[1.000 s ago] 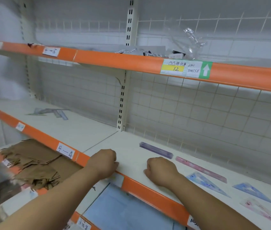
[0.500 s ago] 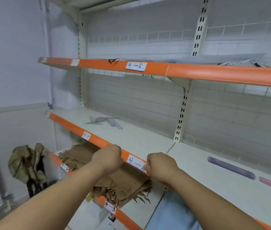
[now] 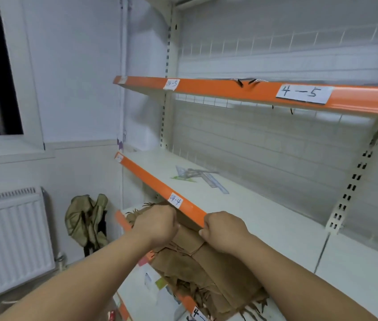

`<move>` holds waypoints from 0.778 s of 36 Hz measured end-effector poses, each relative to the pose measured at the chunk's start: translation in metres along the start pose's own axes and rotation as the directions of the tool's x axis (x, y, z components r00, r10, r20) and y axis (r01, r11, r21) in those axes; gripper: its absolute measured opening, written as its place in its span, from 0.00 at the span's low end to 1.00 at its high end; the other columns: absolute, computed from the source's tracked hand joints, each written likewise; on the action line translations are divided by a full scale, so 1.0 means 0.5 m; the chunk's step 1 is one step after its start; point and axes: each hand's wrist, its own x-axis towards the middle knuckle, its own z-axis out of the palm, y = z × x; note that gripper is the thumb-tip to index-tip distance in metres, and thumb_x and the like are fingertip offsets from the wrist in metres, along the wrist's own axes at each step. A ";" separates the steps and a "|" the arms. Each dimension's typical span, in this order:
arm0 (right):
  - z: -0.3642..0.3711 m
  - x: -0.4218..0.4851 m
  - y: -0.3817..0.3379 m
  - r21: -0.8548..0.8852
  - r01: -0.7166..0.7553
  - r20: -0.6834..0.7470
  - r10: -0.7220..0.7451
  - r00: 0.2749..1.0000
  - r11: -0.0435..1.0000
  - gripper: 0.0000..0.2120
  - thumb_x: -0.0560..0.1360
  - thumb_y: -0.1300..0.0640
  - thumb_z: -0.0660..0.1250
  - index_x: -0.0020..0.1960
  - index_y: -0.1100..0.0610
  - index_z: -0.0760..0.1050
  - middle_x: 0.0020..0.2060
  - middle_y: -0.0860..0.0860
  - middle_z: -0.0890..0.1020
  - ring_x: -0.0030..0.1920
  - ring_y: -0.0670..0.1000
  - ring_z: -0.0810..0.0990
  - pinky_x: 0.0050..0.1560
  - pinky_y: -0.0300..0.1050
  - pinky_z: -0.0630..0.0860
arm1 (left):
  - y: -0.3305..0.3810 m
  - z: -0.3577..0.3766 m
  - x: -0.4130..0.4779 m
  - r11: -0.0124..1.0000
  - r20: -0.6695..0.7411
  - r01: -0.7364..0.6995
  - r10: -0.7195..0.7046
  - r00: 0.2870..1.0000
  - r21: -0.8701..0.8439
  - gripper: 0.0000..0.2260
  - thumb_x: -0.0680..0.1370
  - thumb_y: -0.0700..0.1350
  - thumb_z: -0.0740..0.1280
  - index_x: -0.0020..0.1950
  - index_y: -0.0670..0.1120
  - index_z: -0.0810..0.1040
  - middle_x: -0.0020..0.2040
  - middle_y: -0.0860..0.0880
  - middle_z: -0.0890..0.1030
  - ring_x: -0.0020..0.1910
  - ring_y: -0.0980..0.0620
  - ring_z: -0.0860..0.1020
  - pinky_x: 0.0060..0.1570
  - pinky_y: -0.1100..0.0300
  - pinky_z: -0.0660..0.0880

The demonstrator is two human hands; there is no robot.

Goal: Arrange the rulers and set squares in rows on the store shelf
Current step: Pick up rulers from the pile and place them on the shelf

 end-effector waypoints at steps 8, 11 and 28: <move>0.008 0.165 -0.001 0.021 0.069 -0.012 -0.069 0.998 0.997 0.06 0.77 0.52 0.58 0.44 0.54 0.68 0.42 0.50 0.73 0.44 0.53 0.72 0.32 0.41 0.62 | -0.041 -0.019 0.134 0.999 0.002 0.016 -0.016 1.000 0.032 0.10 0.80 0.50 0.61 0.54 0.46 0.76 0.56 0.48 0.79 0.55 0.48 0.77 0.48 0.57 0.74; 0.009 0.213 0.013 0.007 0.093 -0.036 -0.093 0.995 0.996 0.07 0.77 0.52 0.58 0.45 0.55 0.70 0.44 0.52 0.75 0.48 0.55 0.76 0.36 0.43 0.66 | -0.049 -0.021 0.187 0.999 -0.019 0.027 -0.026 0.999 0.026 0.12 0.80 0.51 0.61 0.58 0.47 0.76 0.58 0.48 0.78 0.56 0.47 0.76 0.51 0.56 0.74; 0.058 0.392 0.068 -0.040 -0.033 0.022 0.034 0.999 0.999 0.13 0.79 0.47 0.59 0.51 0.56 0.75 0.52 0.52 0.80 0.54 0.53 0.78 0.45 0.44 0.70 | -0.093 0.014 0.403 0.993 0.068 -0.112 0.109 0.992 0.045 0.14 0.80 0.51 0.60 0.59 0.44 0.76 0.56 0.47 0.78 0.53 0.49 0.76 0.49 0.57 0.74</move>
